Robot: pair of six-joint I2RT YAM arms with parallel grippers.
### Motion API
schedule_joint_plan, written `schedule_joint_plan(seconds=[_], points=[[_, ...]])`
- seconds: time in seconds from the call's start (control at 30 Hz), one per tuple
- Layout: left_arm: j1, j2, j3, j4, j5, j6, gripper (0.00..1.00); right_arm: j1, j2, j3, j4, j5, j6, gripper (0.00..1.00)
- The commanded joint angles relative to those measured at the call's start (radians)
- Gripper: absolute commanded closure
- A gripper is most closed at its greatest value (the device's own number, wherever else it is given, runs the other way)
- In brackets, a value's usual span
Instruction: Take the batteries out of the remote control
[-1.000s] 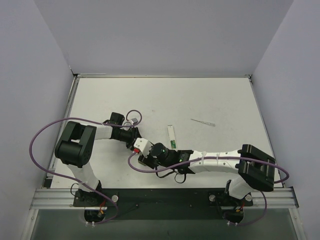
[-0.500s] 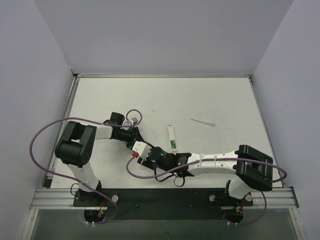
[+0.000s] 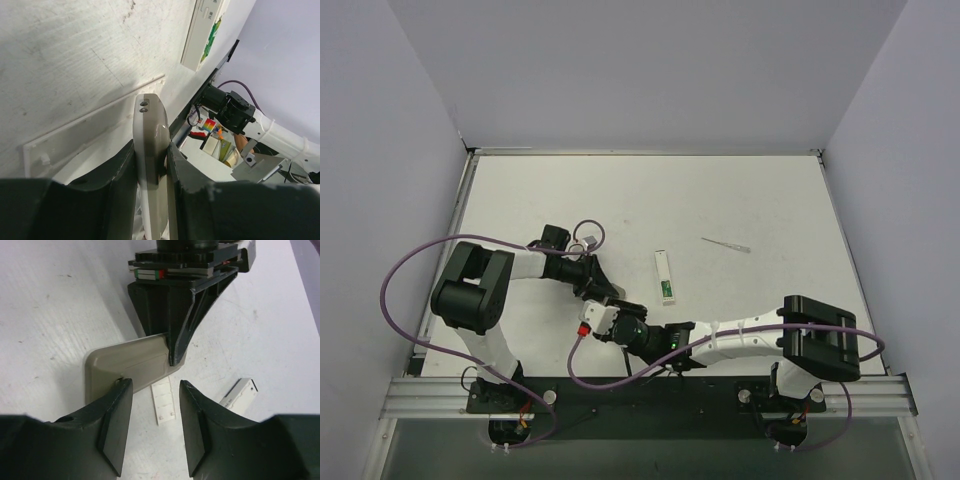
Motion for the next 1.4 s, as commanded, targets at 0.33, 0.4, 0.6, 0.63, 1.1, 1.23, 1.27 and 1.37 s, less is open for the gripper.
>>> schedule_joint_plan(seconds=[0.33,0.4,0.6,0.63,1.1,1.23,1.27,1.37], points=[[-0.011,0.000,0.008,-0.016,0.084,-0.024,1.00,-0.015,-0.060,-0.023,-0.019,0.044,0.051,0.62],[-0.011,-0.008,0.014,-0.022,0.087,-0.007,1.00,-0.053,-0.099,-0.008,-0.078,-0.033,0.100,0.60],[-0.020,-0.023,0.022,-0.028,0.087,0.014,1.00,-0.173,-0.213,-0.015,-0.152,-0.335,0.237,0.54],[-0.020,-0.026,0.022,-0.027,0.087,0.014,1.00,-0.183,-0.222,-0.017,-0.155,-0.367,0.248,0.54],[-0.046,-0.079,0.019,0.035,0.115,-0.007,1.00,-0.265,-0.179,-0.009,-0.136,-0.659,0.349,0.51],[-0.048,-0.085,0.017,0.041,0.117,-0.012,1.00,-0.269,-0.153,-0.008,-0.133,-0.665,0.349,0.52],[-0.048,-0.083,0.017,0.041,0.121,-0.012,1.00,-0.269,-0.150,-0.008,-0.133,-0.664,0.351,0.52],[-0.048,-0.080,0.017,0.041,0.123,-0.013,1.00,-0.269,-0.144,-0.005,-0.131,-0.660,0.348,0.52]])
